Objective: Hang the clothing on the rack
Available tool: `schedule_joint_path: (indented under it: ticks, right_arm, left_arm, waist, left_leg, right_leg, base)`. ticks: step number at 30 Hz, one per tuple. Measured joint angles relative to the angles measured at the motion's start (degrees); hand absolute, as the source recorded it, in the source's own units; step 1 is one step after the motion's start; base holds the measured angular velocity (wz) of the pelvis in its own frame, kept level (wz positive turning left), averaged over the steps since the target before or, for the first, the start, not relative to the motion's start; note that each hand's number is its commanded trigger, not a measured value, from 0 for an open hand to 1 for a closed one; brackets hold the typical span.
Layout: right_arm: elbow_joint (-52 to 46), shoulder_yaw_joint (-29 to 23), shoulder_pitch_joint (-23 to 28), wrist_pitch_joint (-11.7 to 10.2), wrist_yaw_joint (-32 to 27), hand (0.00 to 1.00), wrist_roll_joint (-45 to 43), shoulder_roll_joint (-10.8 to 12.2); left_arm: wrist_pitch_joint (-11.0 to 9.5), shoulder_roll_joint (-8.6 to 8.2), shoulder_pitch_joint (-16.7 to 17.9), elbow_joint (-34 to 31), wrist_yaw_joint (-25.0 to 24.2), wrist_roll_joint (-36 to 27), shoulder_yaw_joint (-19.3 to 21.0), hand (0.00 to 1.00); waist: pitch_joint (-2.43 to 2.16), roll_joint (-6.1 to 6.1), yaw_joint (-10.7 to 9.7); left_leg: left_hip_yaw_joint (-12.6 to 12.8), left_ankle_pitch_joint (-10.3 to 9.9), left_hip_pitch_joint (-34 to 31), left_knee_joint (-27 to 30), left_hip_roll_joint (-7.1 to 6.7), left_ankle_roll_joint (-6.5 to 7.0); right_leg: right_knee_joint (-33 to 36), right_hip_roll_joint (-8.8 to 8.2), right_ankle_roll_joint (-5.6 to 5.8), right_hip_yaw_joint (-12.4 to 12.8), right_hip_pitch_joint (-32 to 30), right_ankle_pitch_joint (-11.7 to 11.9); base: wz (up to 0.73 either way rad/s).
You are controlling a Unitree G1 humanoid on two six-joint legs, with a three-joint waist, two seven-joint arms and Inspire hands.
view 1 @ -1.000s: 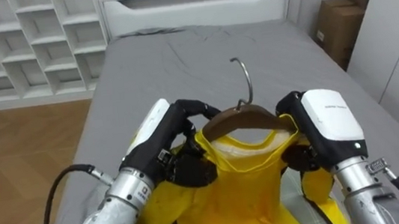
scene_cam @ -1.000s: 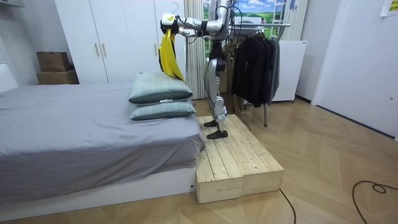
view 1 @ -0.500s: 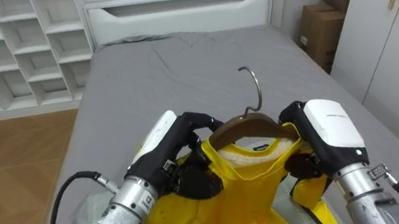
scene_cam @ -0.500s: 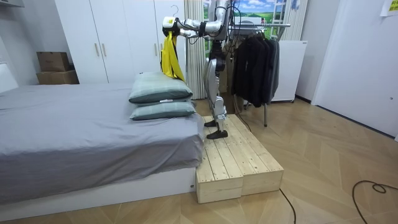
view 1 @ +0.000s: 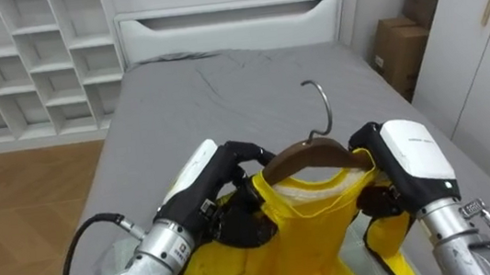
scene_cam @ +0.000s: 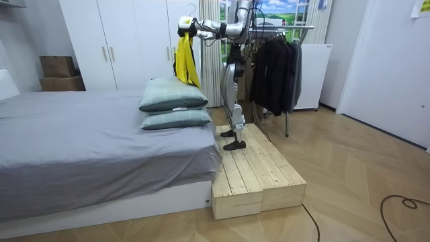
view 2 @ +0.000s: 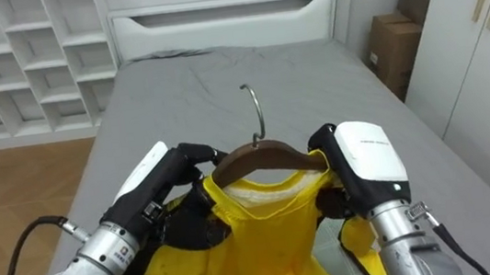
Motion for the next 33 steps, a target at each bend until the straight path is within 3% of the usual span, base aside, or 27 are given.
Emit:
schedule_joint_path:
  ticks: [1, 2, 7, 9, 19, 33]
  right_arm:
    - [0.0, -0.1, 0.3, -0.2, 0.0, 1.00, 0.0, 0.0]
    - [0.0, -0.2, 0.4, -0.3, 0.0, 1.00, 0.0, 0.0]
    - [0.5, -0.7, 0.9, -1.3, 0.0, 1.00, 0.0, 0.0]
    - [1.0, -1.0, 0.9, -1.9, 0.0, 1.00, 0.0, 0.1]
    - [2.0, -2.9, 2.2, -5.3, -0.2, 1.00, 0.1, 0.1]
    - [5.9, -4.7, 4.2, -6.6, -0.6, 1.00, 0.0, 1.3]
  left_arm:
    - [0.0, 0.01, 0.0, 0.0, -0.1, 0.0, 0.0, 0.05]
    - [0.0, -0.02, 0.0, 0.0, -0.2, 0.1, 0.0, 1.00]
    - [-0.2, -0.04, 0.0, 0.0, -0.7, 0.2, 0.0, 1.00]
    - [-0.5, -0.02, 0.0, 0.0, -0.8, 0.2, 0.0, 0.00]
    - [-2.0, 0.13, 0.0, 0.0, -1.1, 0.2, 0.5, 0.00]
    - [-2.9, 0.36, 2.6, 0.0, -2.0, -0.3, 0.7, 0.00]
  waist:
    - [0.05, -0.08, 0.1]
    - [0.05, -0.13, 0.2]
    - [-0.03, -0.34, 0.7]
    - [-0.06, -0.38, 0.9]
    - [-0.15, -0.23, 1.0]
    - [-0.72, 0.68, 0.8]
  left_leg:
    - [0.0, 0.0, 0.0, 0.0, 0.00, 0.00]
    - [0.0, 0.0, -0.1, 0.0, 0.00, 0.00]
    - [0.1, 0.0, -0.5, 0.0, 0.00, 0.00]
    - [0.1, 0.0, -0.5, 0.0, 0.01, 0.00]
    - [-0.5, 0.0, -0.6, 0.2, 0.02, 0.00]
    - [-0.1, -0.1, 0.1, 0.1, 0.04, 0.01]
  right_leg:
    - [0.0, 0.03, 0.00, 0.0, 0.0, 0.0]
    - [0.0, 0.04, -0.01, 0.0, -0.1, 0.0]
    - [0.0, 0.03, -0.05, 0.0, -0.5, 0.0]
    - [-0.1, -0.01, -0.05, 0.1, -0.5, 0.0]
    - [-0.1, -0.04, -0.05, 0.0, -0.4, 0.0]
    - [0.0, -0.02, -0.03, 0.0, 0.1, 0.0]
  base:
    - [0.00]
    - [0.00]
    - [0.00]
    - [0.00]
    - [0.00]
    - [0.00]
